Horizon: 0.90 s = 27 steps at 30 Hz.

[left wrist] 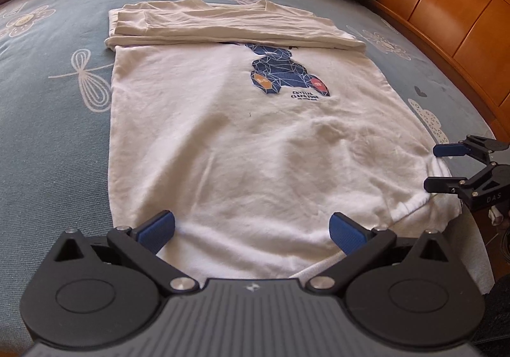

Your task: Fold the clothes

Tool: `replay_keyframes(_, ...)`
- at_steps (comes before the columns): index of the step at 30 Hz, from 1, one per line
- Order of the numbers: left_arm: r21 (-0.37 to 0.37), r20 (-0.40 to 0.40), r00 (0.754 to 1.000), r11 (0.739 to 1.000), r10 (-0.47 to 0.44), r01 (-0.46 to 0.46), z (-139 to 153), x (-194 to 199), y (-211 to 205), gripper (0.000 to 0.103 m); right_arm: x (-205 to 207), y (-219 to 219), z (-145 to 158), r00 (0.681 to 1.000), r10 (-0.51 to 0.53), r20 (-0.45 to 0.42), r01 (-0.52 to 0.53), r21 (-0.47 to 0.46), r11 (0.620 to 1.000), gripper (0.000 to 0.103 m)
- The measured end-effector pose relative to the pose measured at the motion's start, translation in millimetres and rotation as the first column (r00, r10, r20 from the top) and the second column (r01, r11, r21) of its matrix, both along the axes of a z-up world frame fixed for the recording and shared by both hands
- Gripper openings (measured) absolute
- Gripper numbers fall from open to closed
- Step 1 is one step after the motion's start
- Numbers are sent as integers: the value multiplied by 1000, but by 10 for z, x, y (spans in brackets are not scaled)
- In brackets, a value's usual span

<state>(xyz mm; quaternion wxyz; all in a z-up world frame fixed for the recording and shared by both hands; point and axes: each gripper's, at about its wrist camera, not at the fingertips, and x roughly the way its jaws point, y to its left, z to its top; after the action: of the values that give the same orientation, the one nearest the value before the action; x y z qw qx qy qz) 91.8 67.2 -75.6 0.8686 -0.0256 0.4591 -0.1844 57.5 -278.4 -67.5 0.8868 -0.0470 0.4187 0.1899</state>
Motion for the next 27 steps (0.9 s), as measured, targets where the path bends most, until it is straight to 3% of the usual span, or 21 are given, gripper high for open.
replay_keyframes(6, 25, -3, 1000, 1000, 17, -17, -7, 21, -46, 102, 42, 244, 17, 996, 85, 0, -84, 15, 996, 103)
replay_keyframes(10, 19, -1, 1000, 1000, 12, -12, -6, 11, -19, 102, -46, 185, -49, 994, 109, 3, -109, -9, 994, 103)
replay_keyframes(15, 28, -10, 1000, 999, 17, -16, 25, 12, -54, 102, -21, -30, 52, 1000, 8, -7, -8, -11, 1000, 103)
replay_keyframes(18, 22, 19, 1000, 1000, -14, 13, 69, 1, -140, 102, 36, 34, 108, 999, 2, 36, -1, -15, 1000, 103)
replay_keyframes(23, 81, -10, 1000, 996, -27, 28, 4, 12, -237, 102, 143, 167, -33, 998, -40, 44, 47, -168, 985, 103)
replay_keyframes(27, 67, -7, 999, 996, -51, 51, 14, -55, -122, 102, 100, -26, -64, 995, -97, 12, 97, -105, 990, 103)
